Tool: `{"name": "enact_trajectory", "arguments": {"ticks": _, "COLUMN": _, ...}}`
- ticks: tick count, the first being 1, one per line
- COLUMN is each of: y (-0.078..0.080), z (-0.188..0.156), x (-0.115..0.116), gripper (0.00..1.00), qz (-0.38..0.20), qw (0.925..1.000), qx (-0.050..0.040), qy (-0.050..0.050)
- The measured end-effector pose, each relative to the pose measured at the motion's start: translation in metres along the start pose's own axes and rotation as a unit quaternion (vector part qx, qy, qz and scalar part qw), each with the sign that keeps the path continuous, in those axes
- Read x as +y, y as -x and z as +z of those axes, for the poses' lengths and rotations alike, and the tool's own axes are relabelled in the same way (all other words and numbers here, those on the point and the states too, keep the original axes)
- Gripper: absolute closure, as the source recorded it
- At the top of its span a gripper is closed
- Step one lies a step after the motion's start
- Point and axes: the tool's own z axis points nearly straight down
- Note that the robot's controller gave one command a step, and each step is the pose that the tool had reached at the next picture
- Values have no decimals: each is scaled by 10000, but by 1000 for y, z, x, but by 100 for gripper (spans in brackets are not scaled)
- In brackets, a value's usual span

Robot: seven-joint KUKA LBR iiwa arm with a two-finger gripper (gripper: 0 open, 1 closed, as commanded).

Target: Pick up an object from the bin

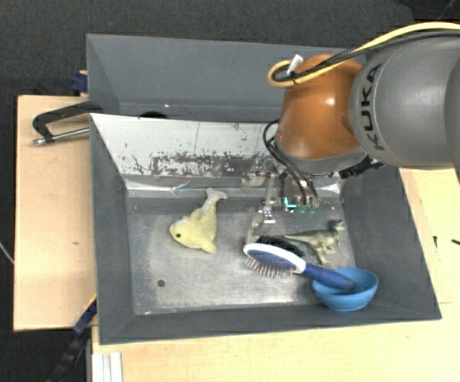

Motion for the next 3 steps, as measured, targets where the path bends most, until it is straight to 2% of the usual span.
{"name": "enact_trajectory", "arguments": {"ticks": 1, "y": 21, "z": 57, "x": 78, "gripper": 0, "qz": -744, "qw": 9972, "qx": -78, "qy": 5}}
{"name": "enact_trajectory", "arguments": {"ticks": 2, "y": 19, "z": 58, "x": 128, "gripper": 0, "qz": -883, "qw": 9960, "qx": -98, "qy": 7}}
{"name": "enact_trajectory", "arguments": {"ticks": 3, "y": 19, "z": 56, "x": 127, "gripper": 100, "qz": -861, "qw": 9962, "qx": -84, "qy": 15}}
